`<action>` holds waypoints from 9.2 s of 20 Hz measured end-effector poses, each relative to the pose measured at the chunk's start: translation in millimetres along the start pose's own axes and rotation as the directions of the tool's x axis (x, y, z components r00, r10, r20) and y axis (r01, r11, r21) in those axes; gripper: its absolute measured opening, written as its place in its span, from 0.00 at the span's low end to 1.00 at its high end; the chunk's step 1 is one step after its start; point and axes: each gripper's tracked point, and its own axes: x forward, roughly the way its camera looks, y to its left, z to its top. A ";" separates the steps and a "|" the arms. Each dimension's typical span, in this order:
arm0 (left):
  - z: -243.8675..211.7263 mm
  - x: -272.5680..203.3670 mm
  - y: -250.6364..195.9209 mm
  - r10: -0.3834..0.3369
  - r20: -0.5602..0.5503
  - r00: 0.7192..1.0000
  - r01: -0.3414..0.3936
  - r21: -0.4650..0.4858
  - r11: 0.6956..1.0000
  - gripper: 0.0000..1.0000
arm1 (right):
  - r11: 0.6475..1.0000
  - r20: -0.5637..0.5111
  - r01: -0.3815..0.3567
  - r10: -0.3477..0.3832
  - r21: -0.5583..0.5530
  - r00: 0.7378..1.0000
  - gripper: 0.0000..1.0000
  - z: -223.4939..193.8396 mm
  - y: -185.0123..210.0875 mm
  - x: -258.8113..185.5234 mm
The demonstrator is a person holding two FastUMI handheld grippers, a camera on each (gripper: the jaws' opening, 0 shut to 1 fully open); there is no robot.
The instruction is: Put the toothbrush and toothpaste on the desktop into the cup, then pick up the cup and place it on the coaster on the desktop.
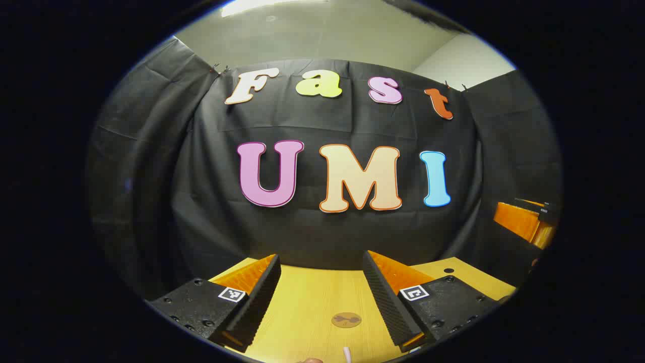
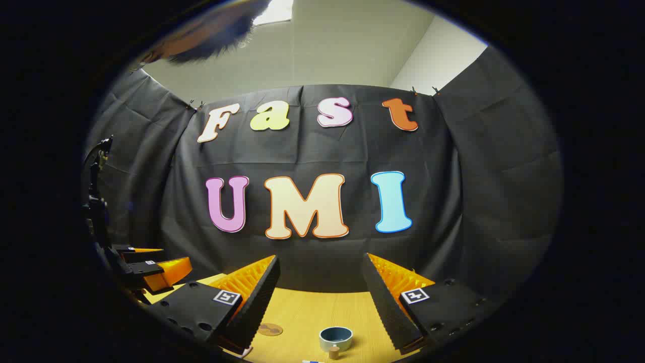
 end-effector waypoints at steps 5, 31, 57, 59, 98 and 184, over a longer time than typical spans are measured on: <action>2.1 -12.6 5.1 0.011 0.010 1.000 -0.011 -0.005 1.000 0.95 | 1.000 0.009 -0.012 0.012 0.001 1.000 0.99 7.0 5.7 -9.4; -15.6 4.2 13.4 -0.011 -0.028 1.000 0.011 -0.010 1.000 0.95 | 0.997 -0.634 -0.064 0.074 0.038 0.770 0.99 -215.4 15.9 -41.9; -75.2 23.7 42.6 0.029 -0.183 0.983 -0.030 -0.001 1.000 0.95 | 0.999 -0.984 -0.031 -0.039 -0.045 0.175 0.89 -402.4 3.5 -114.0; -76.1 24.8 43.0 0.031 -0.182 0.983 -0.030 0.010 1.000 0.95 | 0.997 -0.987 -0.052 -0.048 -0.057 0.153 0.82 -404.8 2.2 -112.7; -340.6 -76.6 -35.9 -0.014 -0.959 0.284 0.108 0.018 0.994 0.95 | 0.974 -0.989 -0.219 0.081 0.053 0.122 0.16 -398.4 18.0 -106.7; -142.3 120.2 -248.3 -0.504 -0.415 0.758 0.352 -0.391 0.851 0.00 | 0.966 -0.689 0.217 -0.060 0.143 0.722 0.99 -292.5 -186.0 -37.3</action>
